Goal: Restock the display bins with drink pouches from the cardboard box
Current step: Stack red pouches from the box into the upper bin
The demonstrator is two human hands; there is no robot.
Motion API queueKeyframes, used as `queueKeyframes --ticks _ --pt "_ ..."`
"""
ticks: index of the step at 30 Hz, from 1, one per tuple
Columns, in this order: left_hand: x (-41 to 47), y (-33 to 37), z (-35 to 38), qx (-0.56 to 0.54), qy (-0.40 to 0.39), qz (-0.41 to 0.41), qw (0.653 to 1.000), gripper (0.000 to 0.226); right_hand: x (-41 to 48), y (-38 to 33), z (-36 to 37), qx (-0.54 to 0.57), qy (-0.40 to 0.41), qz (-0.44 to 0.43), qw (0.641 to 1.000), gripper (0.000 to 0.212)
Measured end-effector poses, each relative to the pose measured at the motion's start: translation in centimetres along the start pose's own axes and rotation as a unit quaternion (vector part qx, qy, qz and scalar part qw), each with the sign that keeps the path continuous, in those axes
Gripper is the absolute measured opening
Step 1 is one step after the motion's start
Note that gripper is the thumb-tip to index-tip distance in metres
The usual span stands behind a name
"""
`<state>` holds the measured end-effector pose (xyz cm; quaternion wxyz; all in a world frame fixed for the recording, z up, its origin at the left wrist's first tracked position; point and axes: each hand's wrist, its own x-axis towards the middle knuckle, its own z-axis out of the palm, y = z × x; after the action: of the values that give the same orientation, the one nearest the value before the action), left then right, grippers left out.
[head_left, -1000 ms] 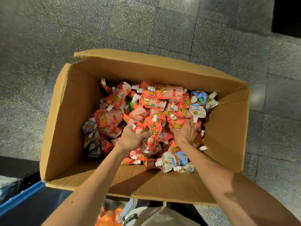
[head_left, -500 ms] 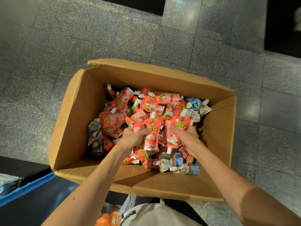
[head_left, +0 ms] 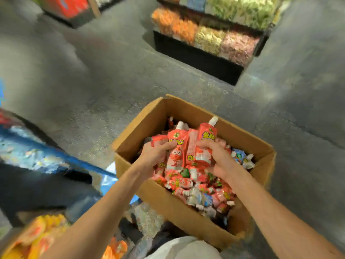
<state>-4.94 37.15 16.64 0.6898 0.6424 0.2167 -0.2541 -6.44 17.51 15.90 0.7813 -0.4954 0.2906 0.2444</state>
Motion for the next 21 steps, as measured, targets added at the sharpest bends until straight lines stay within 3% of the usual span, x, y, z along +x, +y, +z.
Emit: queueKeyframes --ticks 3,6,9,12,14,15,16,19,21 --pt "-6.1 0.7 -2.0 -0.05 0.059 0.057 0.995 0.027 -3.5 -0.1 3.9 -0.047 -0.082 -0.043 0.995 0.014" --pt "-12.4 1.4 -4.3 -0.075 0.079 0.125 0.986 0.026 -7.8 0.3 8.6 -0.082 -0.19 -0.077 0.975 0.055" --pt "-19.6 2.0 -6.8 -0.077 0.113 0.191 0.972 0.018 -12.3 1.1 13.9 -0.103 -0.3 -0.076 0.945 0.046" --pt "-26.1 2.0 -10.4 -0.086 0.184 0.241 0.949 0.025 -16.2 2.8 19.2 -0.128 -0.368 -0.077 0.918 0.048" --pt "-30.2 1.4 -12.6 -0.109 0.233 0.259 0.931 0.004 -18.9 4.3 22.6 -0.162 -0.408 -0.083 0.895 0.041" --pt "-32.1 0.9 -13.8 -0.119 0.264 0.268 0.919 0.007 -20.2 5.4 24.3 -0.175 -0.426 -0.085 0.884 0.037" --pt "-33.9 0.3 -14.9 -0.121 0.288 0.276 0.909 0.013 -21.6 6.4 25.9 -0.184 -0.44 -0.088 0.875 0.042" --pt "-39.2 -1.7 -18.2 -0.15 0.35 0.281 0.881 0.024 -25.9 9.9 30.5 -0.187 -0.486 -0.066 0.851 0.085" --pt "-42.9 -3.2 -20.2 -0.174 0.381 0.281 0.863 0.033 -28.6 12.5 33.0 -0.193 -0.546 -0.037 0.814 0.084"
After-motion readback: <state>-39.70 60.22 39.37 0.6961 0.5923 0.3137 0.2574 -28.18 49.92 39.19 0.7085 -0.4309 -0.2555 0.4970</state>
